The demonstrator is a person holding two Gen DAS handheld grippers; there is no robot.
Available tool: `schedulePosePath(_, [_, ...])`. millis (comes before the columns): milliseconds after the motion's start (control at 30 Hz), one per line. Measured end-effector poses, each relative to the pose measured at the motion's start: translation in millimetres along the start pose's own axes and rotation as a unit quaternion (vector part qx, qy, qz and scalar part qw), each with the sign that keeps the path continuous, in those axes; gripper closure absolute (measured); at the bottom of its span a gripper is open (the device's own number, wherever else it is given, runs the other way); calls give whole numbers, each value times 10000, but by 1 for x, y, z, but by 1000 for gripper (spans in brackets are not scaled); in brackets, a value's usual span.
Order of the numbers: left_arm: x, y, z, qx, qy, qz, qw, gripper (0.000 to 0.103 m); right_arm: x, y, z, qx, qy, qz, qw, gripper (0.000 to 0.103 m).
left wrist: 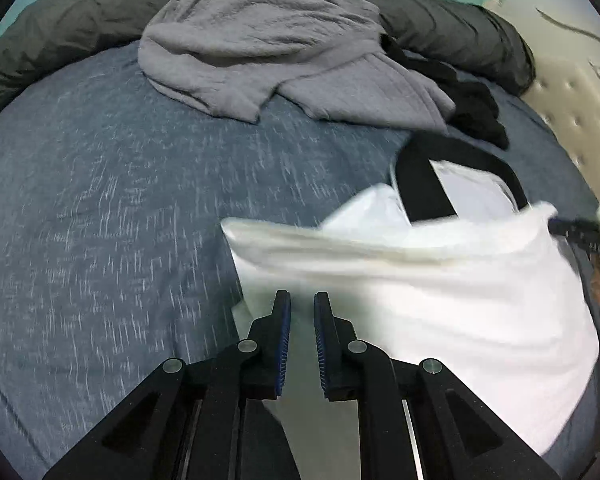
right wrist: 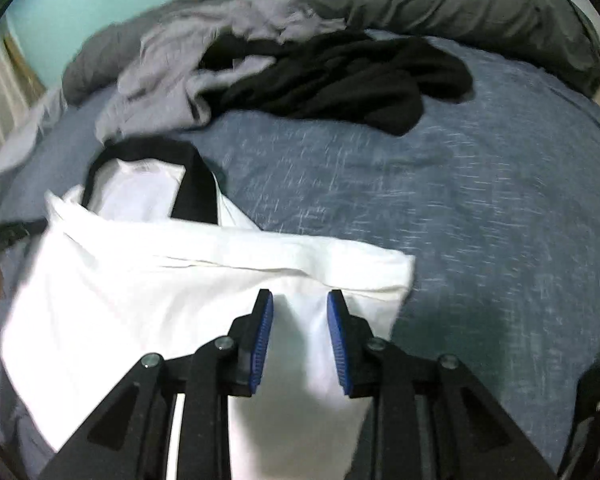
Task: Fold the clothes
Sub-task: 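Lay the hem over the collar and open both tools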
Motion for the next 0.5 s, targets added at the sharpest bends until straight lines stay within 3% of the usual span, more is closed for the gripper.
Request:
schedulePosePath(267, [-37,8,-16,-173,-522,374,9978,90,-34,25,37,496,330,0,9982,76])
schedulePosePath(400, [-48,3,-31,-219,-919,534,9941,90,-40,14,65,750,668,186,9948,76])
schedulePosePath(500, [-44,1,-35,-249,-849,544,9946,85,-39,4,84,857,963,353,9910,76])
Point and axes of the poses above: each gripper's, at about its wrist camera, not at the fingertips, and y roughly the way its jaws point, z to its right, x to its underside, the point moved 7 cm from there along y, roughly the way its jaws point, and after that the axes turned 14 degrees about -y, right-handed, at the moved point
